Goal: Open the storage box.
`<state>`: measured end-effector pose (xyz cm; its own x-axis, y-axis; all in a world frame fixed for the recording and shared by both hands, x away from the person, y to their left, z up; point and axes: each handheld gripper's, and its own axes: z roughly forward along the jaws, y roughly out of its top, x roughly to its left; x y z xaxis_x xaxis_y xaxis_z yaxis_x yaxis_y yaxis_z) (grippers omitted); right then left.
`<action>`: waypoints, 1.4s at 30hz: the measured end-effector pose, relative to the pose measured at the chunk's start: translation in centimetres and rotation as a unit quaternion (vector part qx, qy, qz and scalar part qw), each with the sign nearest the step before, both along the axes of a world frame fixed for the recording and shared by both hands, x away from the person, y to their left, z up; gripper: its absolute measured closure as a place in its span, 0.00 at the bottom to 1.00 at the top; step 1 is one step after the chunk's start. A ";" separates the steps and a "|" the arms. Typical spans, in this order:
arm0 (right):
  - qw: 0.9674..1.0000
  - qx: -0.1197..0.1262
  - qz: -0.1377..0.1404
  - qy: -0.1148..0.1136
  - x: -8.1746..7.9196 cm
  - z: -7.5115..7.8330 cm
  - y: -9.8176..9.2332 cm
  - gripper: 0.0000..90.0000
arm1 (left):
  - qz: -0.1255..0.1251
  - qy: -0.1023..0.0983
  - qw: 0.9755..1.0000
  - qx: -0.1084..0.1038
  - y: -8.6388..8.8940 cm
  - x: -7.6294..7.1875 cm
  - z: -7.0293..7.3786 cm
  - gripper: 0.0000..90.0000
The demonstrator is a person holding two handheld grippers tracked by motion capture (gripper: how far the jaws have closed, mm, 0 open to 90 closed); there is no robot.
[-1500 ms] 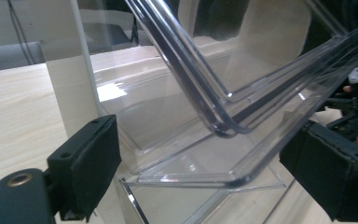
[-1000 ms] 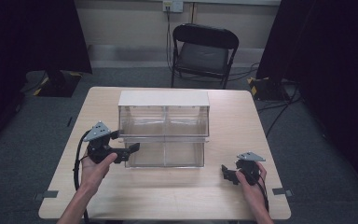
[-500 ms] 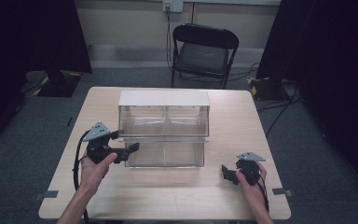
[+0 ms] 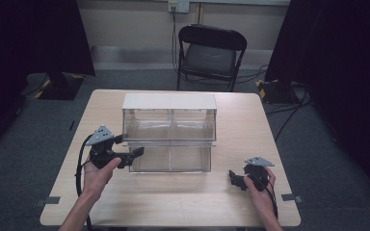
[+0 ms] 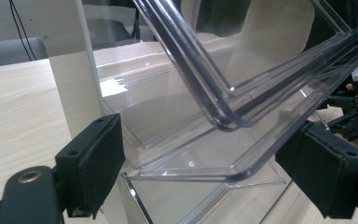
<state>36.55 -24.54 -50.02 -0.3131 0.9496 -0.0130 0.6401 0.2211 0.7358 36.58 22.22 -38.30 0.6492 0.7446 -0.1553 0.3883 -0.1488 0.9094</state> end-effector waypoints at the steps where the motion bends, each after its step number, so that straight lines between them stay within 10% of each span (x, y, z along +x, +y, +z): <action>1: 1.000 0.000 0.000 0.000 0.0 0.0 0.0 0.14 | 0.000 0.000 1.000 0.000 0.0 0.0 0.0 0.17; 42: 1.000 0.000 0.000 0.000 0.0 0.0 0.0 0.14 | 0.003 -0.001 1.000 0.001 -0.1 0.0 0.0 0.18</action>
